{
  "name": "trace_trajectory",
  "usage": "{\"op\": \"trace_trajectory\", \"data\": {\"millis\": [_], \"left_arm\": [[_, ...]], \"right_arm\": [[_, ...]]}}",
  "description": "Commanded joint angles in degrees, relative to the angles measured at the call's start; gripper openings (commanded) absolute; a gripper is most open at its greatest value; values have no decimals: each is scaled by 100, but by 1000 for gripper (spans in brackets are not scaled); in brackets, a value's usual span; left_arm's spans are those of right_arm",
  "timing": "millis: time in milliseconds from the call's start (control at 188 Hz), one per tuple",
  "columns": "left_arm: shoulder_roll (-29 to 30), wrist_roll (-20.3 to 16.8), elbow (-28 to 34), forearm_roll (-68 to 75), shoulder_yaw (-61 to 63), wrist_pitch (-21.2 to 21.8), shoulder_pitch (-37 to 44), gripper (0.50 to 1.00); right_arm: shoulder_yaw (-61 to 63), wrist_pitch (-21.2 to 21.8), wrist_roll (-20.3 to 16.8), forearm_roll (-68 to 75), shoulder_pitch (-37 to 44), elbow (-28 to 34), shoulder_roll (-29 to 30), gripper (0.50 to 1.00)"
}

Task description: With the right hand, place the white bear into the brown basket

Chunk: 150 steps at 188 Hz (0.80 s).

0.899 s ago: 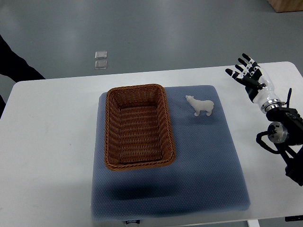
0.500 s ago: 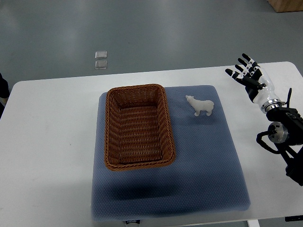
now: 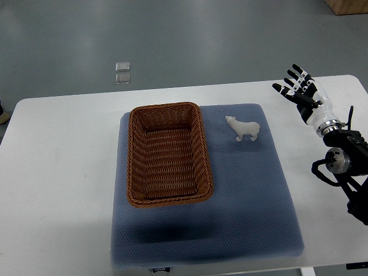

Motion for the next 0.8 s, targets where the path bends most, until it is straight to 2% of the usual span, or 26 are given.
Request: {"op": "trace_trajectory", "data": {"millis": [0,356,463,649,793], "left_arm": [[0,0,0,0,0,-1,4,1000],[0,0,0,0,0,-1,4,1000],[0,0,0,0,0,-1,4,1000],[0,0,0,0,0,-1,-5,1000],[0,0,0,0,0,-1,4,1000]], "right_arm": [[-12,0,-9,0,14,0,-4,938],[-39,17,-9,-26,49,0,-83,938],[-74,158,-9,-132,49,8,-101,938],[-83,272,0,-738,58,8,-180,938],[-276,272,97,-1739,128,114,-399,938]]}}
